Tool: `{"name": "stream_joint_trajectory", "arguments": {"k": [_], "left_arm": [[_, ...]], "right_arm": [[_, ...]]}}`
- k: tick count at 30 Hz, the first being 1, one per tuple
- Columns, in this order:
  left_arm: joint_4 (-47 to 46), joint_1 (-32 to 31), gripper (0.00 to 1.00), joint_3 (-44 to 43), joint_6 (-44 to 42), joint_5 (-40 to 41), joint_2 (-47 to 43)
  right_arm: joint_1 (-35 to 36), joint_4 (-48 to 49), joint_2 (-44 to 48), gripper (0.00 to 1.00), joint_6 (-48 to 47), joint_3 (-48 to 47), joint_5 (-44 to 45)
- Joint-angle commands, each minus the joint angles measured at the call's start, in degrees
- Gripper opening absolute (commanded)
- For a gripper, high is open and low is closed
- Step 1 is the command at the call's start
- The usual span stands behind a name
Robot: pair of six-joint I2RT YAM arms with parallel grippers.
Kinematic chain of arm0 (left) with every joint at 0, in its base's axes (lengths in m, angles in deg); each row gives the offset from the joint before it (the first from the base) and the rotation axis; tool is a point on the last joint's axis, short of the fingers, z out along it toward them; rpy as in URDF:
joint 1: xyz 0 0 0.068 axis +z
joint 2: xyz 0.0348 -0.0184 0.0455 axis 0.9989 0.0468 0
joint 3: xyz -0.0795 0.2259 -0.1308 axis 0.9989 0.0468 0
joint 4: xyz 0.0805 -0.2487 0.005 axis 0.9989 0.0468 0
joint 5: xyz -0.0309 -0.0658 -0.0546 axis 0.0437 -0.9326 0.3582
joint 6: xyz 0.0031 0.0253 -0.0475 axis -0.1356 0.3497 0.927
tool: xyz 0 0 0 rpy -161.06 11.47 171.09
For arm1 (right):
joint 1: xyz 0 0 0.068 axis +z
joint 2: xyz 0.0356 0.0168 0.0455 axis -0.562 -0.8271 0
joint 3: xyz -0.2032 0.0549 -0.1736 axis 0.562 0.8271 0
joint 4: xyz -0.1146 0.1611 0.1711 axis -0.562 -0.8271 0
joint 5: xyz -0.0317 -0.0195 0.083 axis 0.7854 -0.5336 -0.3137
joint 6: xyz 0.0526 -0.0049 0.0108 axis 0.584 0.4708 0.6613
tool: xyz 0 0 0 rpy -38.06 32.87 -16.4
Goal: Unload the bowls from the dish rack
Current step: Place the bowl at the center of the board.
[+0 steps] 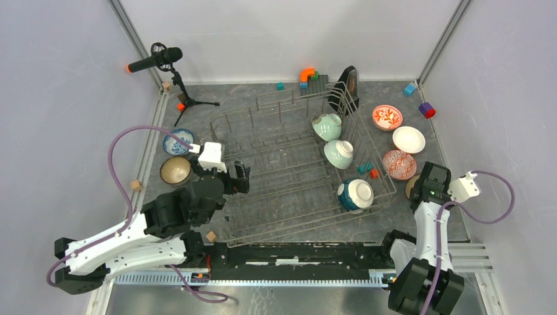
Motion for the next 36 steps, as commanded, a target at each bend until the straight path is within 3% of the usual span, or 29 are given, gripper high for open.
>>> {"name": "stream_joint_trajectory", "arguments": {"k": [1,6,12,16,21,31,33,36], "left_arm": [[-0.47,-0.26,1.0,-1.43,2.62,1.03,0.26],[-0.51,-0.21,1.0,-1.52,2.83,0.85,0.6],[-0.4,-0.24,1.0,-1.52,2.94,0.5,1.18],[-0.58,-0.18,1.0,-1.6,2.95,0.11,1.55],[-0.65,-0.2,1.0,-1.78,3.05,-1.3,2.24],[-2.9,-0.2,1.0,-0.72,2.16,0.61,0.0],[-5.06,-0.19,1.0,0.01,1.47,1.02,-0.91],[-9.71,-0.22,1.0,0.01,0.26,-1.35,-0.73]], "right_arm": [[-0.29,4.17,0.98,0.21,-0.21,0.51,0.81],[-0.3,4.01,0.91,0.37,-2.06,0.07,1.69],[-0.16,4.24,1.04,0.45,-3.43,-0.25,1.53],[0.13,2.91,0.77,0.68,-3.97,-2.12,1.91],[0.97,-0.79,0.19,0.87,-4.16,-8.76,1.52],[9.18,-4.57,-4.91,0.93,-4.3,-38.0,-3.52],[12.49,-0.44,-5.54,0.94,-7.65,-42.62,-8.92],[16.87,7.68,-4.85,0.93,-11.68,-43.69,-25.06]]}}
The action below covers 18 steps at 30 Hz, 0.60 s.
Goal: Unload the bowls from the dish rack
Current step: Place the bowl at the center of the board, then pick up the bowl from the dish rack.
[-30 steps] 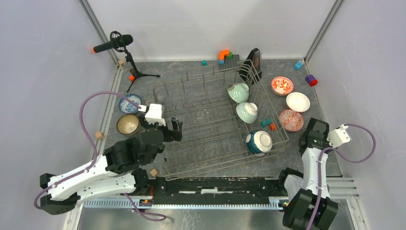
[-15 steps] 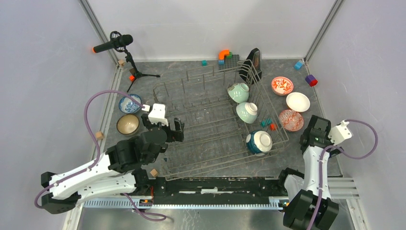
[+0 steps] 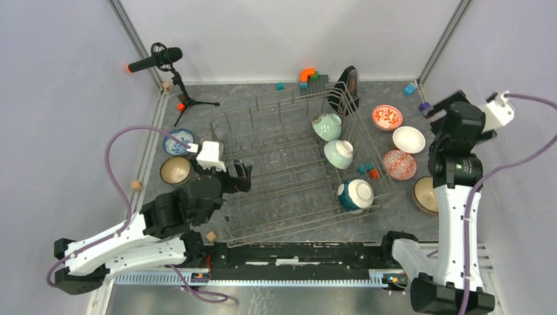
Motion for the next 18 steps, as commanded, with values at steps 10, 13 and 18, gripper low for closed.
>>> {"name": "stream_joint_trajectory", "arguments": {"k": [10,13,18], "left_arm": [[-20.99,0.51,1.0,-12.39,0.11,-11.39,21.67],[-21.26,3.59,1.0,-18.63,2.69,-17.65,31.04],[-24.1,14.75,1.0,-22.45,12.32,-35.49,41.58]], "right_arm": [[13.02,23.95,3.5,0.92,-6.5,14.72,-41.66],[14.23,23.44,4.34,0.92,-8.63,17.12,-40.88],[14.81,24.35,8.17,0.93,-10.54,22.84,-41.4]]}}
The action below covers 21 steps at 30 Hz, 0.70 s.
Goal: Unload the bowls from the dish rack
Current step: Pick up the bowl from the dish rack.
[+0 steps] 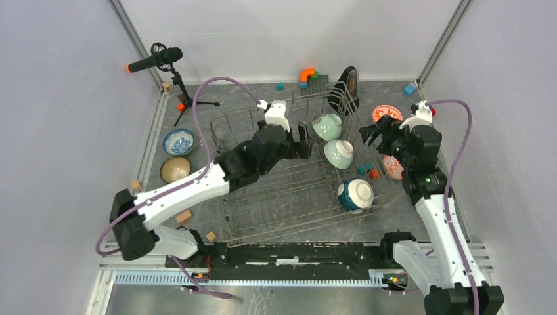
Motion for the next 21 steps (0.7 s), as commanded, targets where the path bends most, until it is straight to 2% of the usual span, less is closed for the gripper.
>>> {"name": "stream_joint_trajectory", "arguments": {"k": [1,5,10,14,21], "left_arm": [[-6.74,10.32,1.0,-3.22,11.07,-18.37,7.03],[-11.62,15.72,1.0,-4.9,14.57,-26.93,13.05],[-12.22,18.72,1.0,-11.23,13.99,-28.89,20.29],[-10.95,20.42,0.99,-17.9,14.43,-34.24,27.83],[-8.18,21.96,0.94,-24.87,15.82,-35.69,36.62]], "right_arm": [[0.79,4.3,4.65,0.92,-3.68,3.35,-1.27],[2.32,2.84,6.91,0.91,-5.08,5.87,1.13],[3.27,2.3,7.46,0.88,-5.97,8.47,0.42],[4.32,1.76,7.77,0.86,-6.89,9.18,0.47],[5.63,0.91,11.12,0.85,-7.73,10.75,2.07]]}}
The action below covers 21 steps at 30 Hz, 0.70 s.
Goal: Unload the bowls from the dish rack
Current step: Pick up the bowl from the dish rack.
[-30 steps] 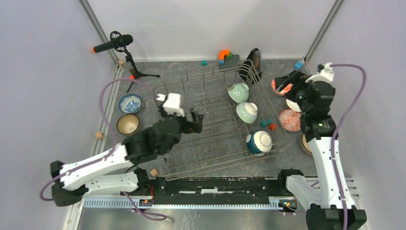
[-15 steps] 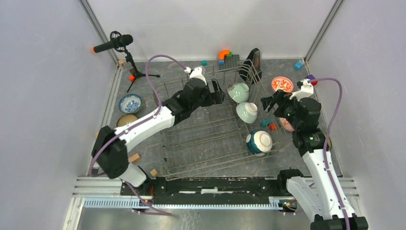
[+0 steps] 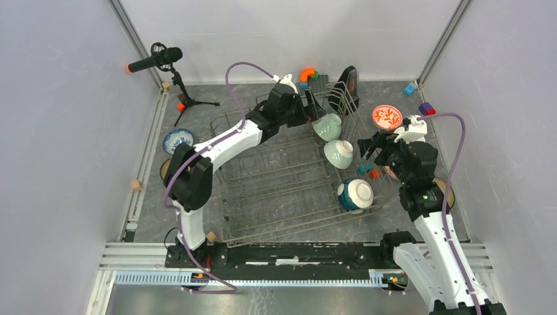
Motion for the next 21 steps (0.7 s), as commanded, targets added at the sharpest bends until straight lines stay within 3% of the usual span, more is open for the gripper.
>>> {"name": "stream_joint_trajectory", "arguments": {"k": [1,10,21], "left_arm": [[0.5,1.38,0.94,-3.86,3.12,-3.05,3.76],[-0.48,2.86,0.9,-6.25,7.4,-8.85,9.83],[-8.66,4.51,0.81,-8.02,14.53,-18.24,15.74]], "right_arm": [[1.35,-1.84,2.5,0.85,-1.12,2.29,0.14],[1.93,-1.58,4.36,0.86,-1.57,5.07,0.83],[2.34,-0.75,4.9,0.87,-1.14,5.87,0.32]]}}
